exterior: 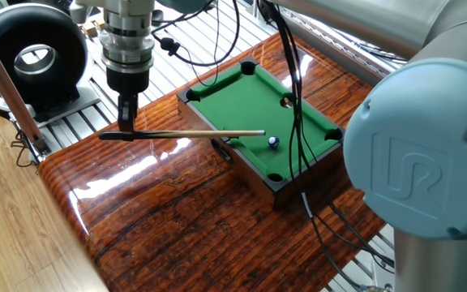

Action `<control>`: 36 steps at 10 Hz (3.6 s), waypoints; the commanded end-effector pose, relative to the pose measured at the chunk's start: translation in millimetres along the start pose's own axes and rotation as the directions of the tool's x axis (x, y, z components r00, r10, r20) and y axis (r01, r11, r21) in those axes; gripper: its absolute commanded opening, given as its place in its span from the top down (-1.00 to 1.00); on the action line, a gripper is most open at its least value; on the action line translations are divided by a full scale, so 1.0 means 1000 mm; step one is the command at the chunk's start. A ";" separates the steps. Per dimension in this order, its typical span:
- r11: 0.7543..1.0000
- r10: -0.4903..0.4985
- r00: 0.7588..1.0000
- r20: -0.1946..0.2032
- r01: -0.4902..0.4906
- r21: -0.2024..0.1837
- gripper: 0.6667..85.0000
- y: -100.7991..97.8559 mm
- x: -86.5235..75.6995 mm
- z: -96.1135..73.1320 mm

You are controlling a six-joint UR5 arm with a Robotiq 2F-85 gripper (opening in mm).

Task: Hit the pool ball

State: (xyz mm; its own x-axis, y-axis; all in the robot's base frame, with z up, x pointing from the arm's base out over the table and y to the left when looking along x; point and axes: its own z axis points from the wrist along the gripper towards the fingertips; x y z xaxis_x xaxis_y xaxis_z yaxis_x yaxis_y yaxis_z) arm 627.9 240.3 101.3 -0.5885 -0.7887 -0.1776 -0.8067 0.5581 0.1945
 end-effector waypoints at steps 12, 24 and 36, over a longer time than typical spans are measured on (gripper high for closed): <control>1.000 0.013 0.998 0.062 -0.011 -0.030 0.99 0.001 0.010 -0.003; 0.997 0.069 0.984 -0.166 -0.072 -0.013 0.99 -0.019 0.076 0.001; 0.991 0.066 0.997 0.033 -0.062 -0.122 0.99 0.015 0.008 0.000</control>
State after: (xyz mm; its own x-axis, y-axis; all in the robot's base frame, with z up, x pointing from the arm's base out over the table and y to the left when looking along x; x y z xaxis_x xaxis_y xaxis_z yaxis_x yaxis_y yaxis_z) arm 615.3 242.0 104.1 -0.6316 -0.7495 -0.1985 -0.7673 0.5675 0.2986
